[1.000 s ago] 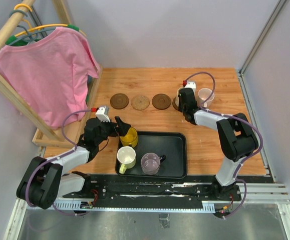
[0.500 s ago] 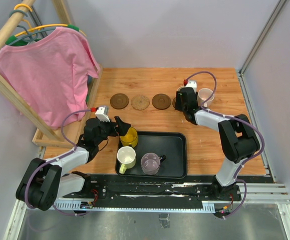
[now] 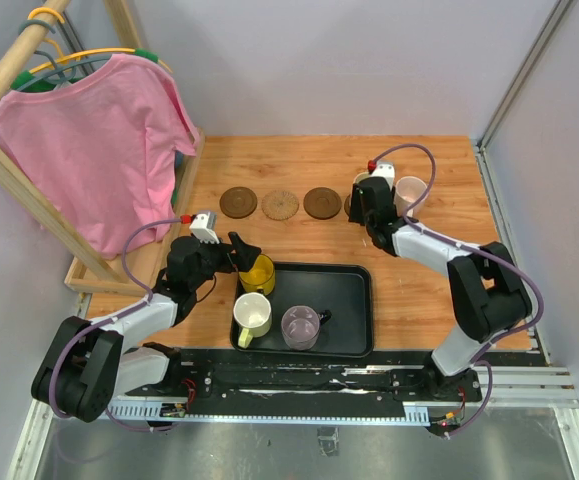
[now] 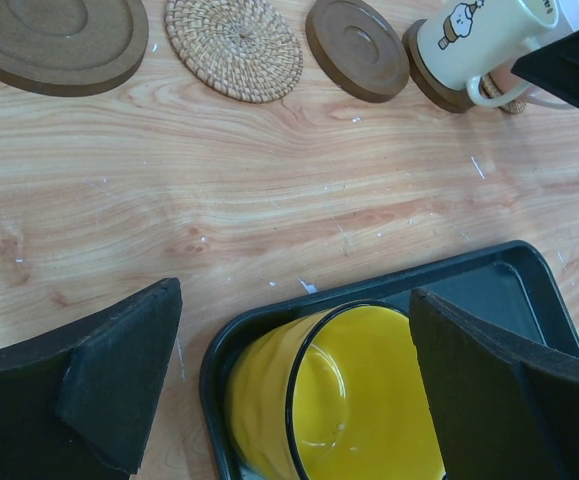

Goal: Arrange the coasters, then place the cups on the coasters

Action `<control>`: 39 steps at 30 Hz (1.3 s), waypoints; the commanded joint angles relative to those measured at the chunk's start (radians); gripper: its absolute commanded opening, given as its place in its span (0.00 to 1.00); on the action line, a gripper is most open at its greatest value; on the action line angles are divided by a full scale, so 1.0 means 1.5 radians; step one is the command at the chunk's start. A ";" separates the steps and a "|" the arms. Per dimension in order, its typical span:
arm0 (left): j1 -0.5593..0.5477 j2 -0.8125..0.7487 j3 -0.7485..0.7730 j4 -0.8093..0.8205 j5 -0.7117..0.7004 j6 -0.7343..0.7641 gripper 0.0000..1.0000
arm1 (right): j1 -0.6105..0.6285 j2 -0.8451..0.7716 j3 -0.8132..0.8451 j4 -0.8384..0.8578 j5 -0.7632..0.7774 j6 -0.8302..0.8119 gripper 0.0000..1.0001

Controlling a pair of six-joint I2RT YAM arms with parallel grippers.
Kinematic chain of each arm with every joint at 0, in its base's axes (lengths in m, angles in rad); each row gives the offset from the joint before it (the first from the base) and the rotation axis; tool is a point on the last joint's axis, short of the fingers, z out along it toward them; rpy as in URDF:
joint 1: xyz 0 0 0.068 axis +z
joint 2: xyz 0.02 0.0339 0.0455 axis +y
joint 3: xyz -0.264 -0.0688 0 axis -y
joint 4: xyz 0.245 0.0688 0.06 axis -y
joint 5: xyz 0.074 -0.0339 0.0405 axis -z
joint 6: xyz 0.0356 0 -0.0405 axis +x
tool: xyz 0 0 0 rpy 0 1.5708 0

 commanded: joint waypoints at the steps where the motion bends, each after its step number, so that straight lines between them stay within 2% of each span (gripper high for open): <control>1: -0.005 -0.012 0.012 0.005 -0.002 0.001 1.00 | 0.022 -0.063 -0.028 -0.036 0.029 0.009 0.58; 4: -0.005 -0.013 0.013 0.001 -0.003 0.004 1.00 | 0.034 -0.111 -0.047 -0.060 0.018 -0.022 0.59; 6: -0.004 -0.015 0.013 0.001 -0.003 0.003 1.00 | 0.036 -0.147 -0.059 -0.079 -0.026 -0.058 0.59; 12: -0.005 -0.012 0.010 0.005 0.003 0.001 1.00 | 0.037 -0.243 -0.070 -0.183 -0.329 -0.190 0.58; 16: -0.005 -0.012 0.007 0.010 0.007 -0.002 1.00 | 0.036 -0.304 -0.073 -0.275 -0.492 -0.260 0.57; 21: -0.005 -0.012 0.007 0.010 0.008 0.000 1.00 | 0.040 -0.356 -0.066 -0.395 -0.638 -0.332 0.65; 25: -0.005 -0.016 0.005 0.009 0.009 0.000 1.00 | 0.078 -0.380 -0.073 -0.434 -0.641 -0.333 0.67; 30: -0.004 -0.020 0.004 0.003 0.005 0.002 1.00 | 0.197 -0.366 -0.068 -0.511 -0.554 -0.333 0.67; 31: -0.005 -0.020 0.005 0.003 0.005 0.003 1.00 | 0.222 -0.357 -0.067 -0.522 -0.541 -0.352 0.79; 32: -0.005 -0.020 0.005 0.003 0.005 0.002 1.00 | 0.243 -0.347 -0.068 -0.531 -0.527 -0.359 0.82; 35: -0.005 -0.024 0.003 0.002 0.006 0.000 1.00 | 0.277 -0.319 -0.065 -0.543 -0.521 -0.356 0.83; 39: -0.005 -0.033 -0.001 -0.001 0.006 -0.002 1.00 | 0.283 -0.298 -0.063 -0.539 -0.562 -0.361 0.84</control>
